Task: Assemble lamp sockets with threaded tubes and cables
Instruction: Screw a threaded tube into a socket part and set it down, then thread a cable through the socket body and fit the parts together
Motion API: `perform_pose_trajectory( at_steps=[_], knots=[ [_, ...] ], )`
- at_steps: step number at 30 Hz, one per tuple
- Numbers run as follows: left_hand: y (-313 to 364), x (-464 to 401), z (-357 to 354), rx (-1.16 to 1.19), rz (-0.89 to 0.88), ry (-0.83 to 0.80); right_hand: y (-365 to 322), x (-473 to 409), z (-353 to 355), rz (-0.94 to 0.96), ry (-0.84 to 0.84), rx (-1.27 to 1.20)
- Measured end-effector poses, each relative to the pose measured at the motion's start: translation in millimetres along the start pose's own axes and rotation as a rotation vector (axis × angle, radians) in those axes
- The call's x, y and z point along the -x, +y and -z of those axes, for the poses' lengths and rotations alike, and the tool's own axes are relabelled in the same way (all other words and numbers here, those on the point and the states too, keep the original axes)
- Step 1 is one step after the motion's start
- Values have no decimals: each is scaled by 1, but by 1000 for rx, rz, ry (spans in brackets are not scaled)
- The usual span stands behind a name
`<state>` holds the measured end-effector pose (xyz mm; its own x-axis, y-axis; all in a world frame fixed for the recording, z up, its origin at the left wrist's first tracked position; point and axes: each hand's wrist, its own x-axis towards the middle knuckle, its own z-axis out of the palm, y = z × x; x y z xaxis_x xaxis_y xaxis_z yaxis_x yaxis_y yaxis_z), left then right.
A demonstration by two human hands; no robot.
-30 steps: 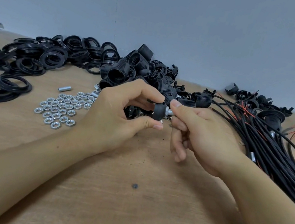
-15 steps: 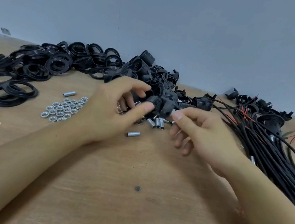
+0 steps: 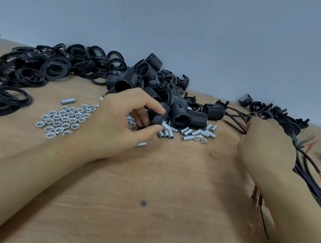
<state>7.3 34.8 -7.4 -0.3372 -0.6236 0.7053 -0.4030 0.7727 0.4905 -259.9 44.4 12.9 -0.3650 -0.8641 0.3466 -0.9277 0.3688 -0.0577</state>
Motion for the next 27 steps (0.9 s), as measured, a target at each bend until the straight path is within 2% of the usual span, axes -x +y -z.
perform_pose_trajectory(
  at_steps=[3,6,10,13,15,17,19,21,23,27],
  knots=[
    [1,0,0,2,8,2,4,-7,-4,-30,-46,58],
    [3,0,2,-5,14,32,7,-13,-8,-75,-23,80],
    [3,0,3,-16,40,87,7,-16,-8,-129,-2,44],
    [5,0,3,34,131,140,8,-17,-3,-100,61,-73],
    [7,-1,3,118,216,165,10,-17,5,-40,238,-268],
    [8,-3,3,182,294,179,8,-13,18,47,414,-616],
    [9,-5,4,255,344,178,4,-9,31,95,471,-989],
    [11,-5,5,332,367,178,1,-7,39,56,409,-1326],
    [13,-6,6,376,395,173,-3,-7,41,-36,245,-1604],
    [14,-9,6,649,536,165,-11,-3,34,-151,-17,-1816]
  ],
)
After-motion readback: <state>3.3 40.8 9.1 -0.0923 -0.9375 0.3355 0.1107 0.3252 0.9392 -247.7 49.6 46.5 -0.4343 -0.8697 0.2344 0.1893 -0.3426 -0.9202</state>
